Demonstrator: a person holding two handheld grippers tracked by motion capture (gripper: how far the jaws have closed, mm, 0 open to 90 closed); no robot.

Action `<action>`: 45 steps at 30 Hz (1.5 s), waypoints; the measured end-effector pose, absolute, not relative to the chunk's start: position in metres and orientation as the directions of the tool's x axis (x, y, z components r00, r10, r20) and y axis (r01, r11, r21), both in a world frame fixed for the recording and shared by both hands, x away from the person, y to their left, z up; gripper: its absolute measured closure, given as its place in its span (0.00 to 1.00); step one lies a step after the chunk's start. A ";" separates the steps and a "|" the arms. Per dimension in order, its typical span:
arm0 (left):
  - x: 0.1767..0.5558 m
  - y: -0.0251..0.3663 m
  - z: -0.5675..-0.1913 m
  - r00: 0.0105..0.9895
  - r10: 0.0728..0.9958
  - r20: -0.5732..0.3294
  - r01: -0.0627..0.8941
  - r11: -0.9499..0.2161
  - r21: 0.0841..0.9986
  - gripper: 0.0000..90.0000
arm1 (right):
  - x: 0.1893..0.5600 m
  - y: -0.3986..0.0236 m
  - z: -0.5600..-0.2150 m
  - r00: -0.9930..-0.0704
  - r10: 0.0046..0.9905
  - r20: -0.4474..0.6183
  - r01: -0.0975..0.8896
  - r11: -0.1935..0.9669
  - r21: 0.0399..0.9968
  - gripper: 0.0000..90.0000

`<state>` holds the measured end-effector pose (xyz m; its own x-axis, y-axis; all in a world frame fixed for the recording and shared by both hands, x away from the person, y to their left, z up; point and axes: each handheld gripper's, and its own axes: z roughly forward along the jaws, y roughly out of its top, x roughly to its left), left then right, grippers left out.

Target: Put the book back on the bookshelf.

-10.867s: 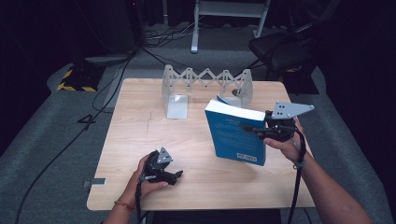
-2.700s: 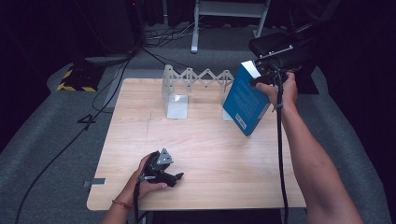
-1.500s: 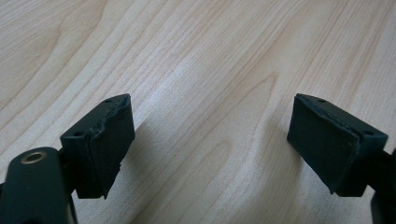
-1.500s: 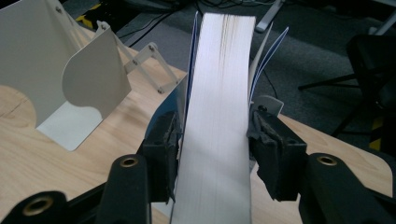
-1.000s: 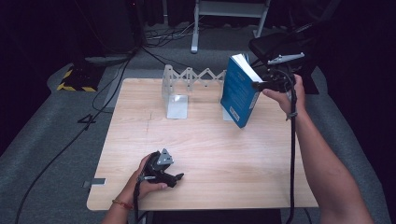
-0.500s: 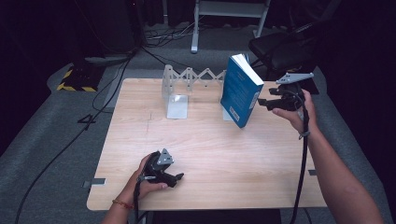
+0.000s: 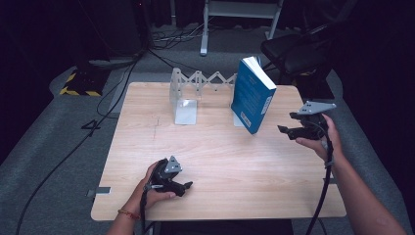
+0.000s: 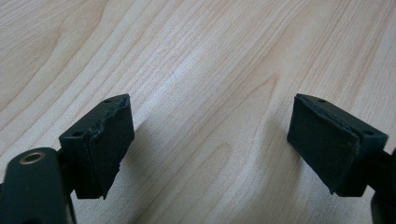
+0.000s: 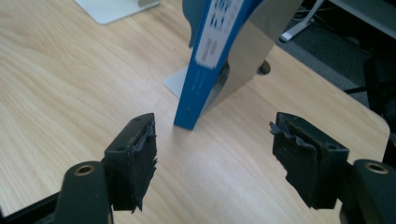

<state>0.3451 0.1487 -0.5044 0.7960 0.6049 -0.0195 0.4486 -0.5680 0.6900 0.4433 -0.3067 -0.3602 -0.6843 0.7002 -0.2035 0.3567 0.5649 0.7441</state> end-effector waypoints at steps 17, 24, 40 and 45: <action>0.346 0.148 -0.504 0.791 0.612 -0.021 0.455 -0.563 0.690 0.17 | 0.397 -0.352 -0.435 -0.698 0.696 -0.167 0.394 0.568 0.722 0.32; 0.346 0.148 -0.504 0.789 0.614 -0.020 0.455 -0.562 0.690 0.17 | 0.378 -0.380 -0.467 -0.693 0.710 -0.128 0.432 0.550 0.715 0.32; 0.346 0.148 -0.504 0.785 0.619 -0.020 0.459 -0.561 0.689 0.17 | 0.355 -0.422 -0.503 -0.631 0.776 0.018 0.520 0.406 0.751 0.30; 0.346 0.148 -0.504 0.786 0.618 -0.019 0.458 -0.561 0.690 0.17 | 0.352 -0.421 -0.504 -0.614 0.789 -0.005 0.522 0.411 0.747 0.29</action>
